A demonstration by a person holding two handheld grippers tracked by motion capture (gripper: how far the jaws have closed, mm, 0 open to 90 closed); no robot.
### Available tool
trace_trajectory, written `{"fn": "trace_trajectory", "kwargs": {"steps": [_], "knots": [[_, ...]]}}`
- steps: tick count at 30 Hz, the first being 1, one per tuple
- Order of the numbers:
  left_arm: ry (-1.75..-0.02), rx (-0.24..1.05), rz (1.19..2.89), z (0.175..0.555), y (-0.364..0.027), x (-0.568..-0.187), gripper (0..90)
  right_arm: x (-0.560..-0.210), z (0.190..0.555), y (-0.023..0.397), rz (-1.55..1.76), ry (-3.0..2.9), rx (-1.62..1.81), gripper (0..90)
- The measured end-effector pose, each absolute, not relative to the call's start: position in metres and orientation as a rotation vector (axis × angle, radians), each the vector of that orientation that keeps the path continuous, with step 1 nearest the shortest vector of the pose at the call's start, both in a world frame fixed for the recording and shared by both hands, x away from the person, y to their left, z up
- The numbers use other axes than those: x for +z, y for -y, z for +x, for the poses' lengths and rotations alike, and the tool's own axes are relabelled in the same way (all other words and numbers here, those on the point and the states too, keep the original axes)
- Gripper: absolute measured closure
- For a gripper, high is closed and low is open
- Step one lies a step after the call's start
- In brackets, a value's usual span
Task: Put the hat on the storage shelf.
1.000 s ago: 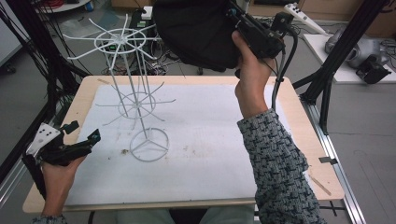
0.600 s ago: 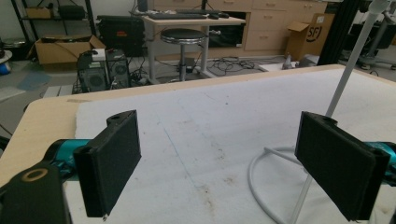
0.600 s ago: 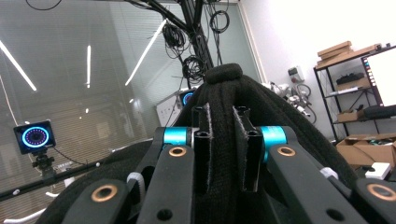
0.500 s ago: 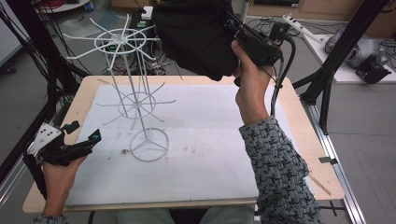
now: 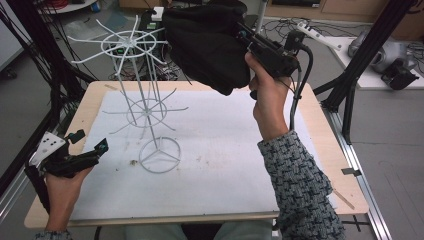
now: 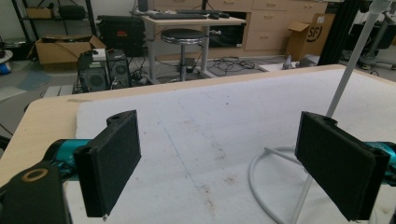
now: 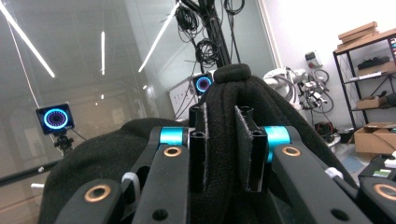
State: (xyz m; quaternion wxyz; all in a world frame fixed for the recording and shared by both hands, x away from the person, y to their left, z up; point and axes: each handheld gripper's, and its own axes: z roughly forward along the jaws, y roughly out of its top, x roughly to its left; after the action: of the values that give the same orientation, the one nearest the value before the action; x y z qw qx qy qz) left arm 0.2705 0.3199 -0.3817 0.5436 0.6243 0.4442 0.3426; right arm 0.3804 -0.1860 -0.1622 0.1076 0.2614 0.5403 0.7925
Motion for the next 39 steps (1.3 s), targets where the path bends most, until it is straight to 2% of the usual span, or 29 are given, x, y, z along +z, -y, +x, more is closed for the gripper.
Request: {"fn": "trace_trajectory", "kwargs": {"steps": [8,19,39], "knots": [[-1.056,0.814,1.478,0.27,-0.321,-0.381,14.4,-0.163,0.381,0.185,0.777,-1.632,2.279,75.2],[-1.058,0.813,1.476,0.27,-0.321,-0.382,14.5,-0.187,0.391,0.187,0.869,-1.656,2.321,73.1],[-1.057,0.816,1.473,0.269,-0.322,-0.381,14.4,-0.206,0.402,0.181,0.968,-1.756,2.262,62.8]]}}
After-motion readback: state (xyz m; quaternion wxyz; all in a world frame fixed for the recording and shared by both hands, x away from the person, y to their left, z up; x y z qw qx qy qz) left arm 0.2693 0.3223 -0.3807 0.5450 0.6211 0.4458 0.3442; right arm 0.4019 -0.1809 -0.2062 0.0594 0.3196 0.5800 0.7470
